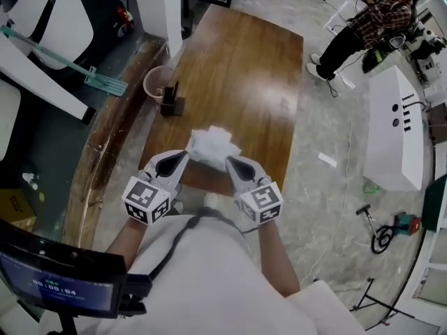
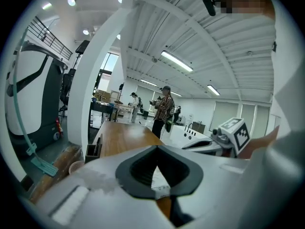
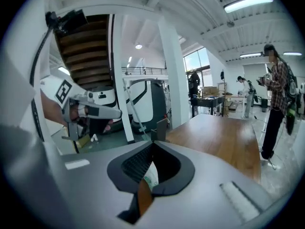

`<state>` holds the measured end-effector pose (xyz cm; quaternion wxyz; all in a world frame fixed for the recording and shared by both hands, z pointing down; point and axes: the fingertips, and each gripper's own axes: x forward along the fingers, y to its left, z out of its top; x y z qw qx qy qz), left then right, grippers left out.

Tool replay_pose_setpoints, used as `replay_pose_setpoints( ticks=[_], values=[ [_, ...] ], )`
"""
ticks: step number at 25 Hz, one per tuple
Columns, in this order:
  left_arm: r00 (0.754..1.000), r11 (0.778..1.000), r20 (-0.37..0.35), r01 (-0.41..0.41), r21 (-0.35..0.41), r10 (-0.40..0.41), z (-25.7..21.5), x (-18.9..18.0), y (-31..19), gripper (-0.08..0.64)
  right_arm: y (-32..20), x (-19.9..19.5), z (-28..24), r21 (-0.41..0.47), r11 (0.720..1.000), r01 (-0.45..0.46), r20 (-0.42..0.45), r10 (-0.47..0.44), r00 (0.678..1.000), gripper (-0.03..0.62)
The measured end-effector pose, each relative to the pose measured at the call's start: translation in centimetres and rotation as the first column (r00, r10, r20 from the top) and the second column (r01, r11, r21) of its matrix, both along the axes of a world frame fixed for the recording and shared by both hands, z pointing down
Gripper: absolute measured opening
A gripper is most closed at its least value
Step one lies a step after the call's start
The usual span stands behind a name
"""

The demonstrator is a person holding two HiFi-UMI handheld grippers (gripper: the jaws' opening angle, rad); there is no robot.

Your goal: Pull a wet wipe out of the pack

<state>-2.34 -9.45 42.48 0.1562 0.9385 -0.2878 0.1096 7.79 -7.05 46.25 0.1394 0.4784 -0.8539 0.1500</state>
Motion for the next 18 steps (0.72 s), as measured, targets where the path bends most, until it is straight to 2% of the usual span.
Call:
replay_pose_setpoints(
  ticks=[3, 12, 15, 17, 18],
  values=[
    [0.999, 1.000, 0.021, 0.030, -0.001, -0.030, 0.7, 1.2, 0.5, 0.005, -1.4, 0.3, 2.0, -0.025, 0.996, 0.091, -0.063, -0.093, 0.994, 0.009],
    [0.985, 0.988, 0.106, 0.144, -0.063, -0.137, 4.3, 1.8, 1.1, 0.005, -4.5, -0.2, 6.5, -0.130, 0.962, 0.239, -0.076, -0.250, 0.965, 0.009],
    [0.975, 0.984, 0.165, 0.164, -0.073, -0.150, 6.3, 2.2, 0.9, 0.008, -4.8, -0.4, 8.1, -0.161, 0.949, 0.271, -0.097, -0.289, 0.953, 0.009],
    [0.968, 0.985, 0.208, 0.156, -0.071, -0.138, 7.7, 3.1, 0.4, 0.077, -5.0, -0.5, 8.4, -0.176, 0.944, 0.280, -0.097, -0.300, 0.949, 0.009],
    [0.966, 0.986, 0.223, 0.153, -0.069, -0.134, 8.3, 3.6, 0.0, 0.083, -5.2, -0.5, 8.4, -0.180, 0.942, 0.283, -0.095, -0.303, 0.948, 0.009]
  ],
)
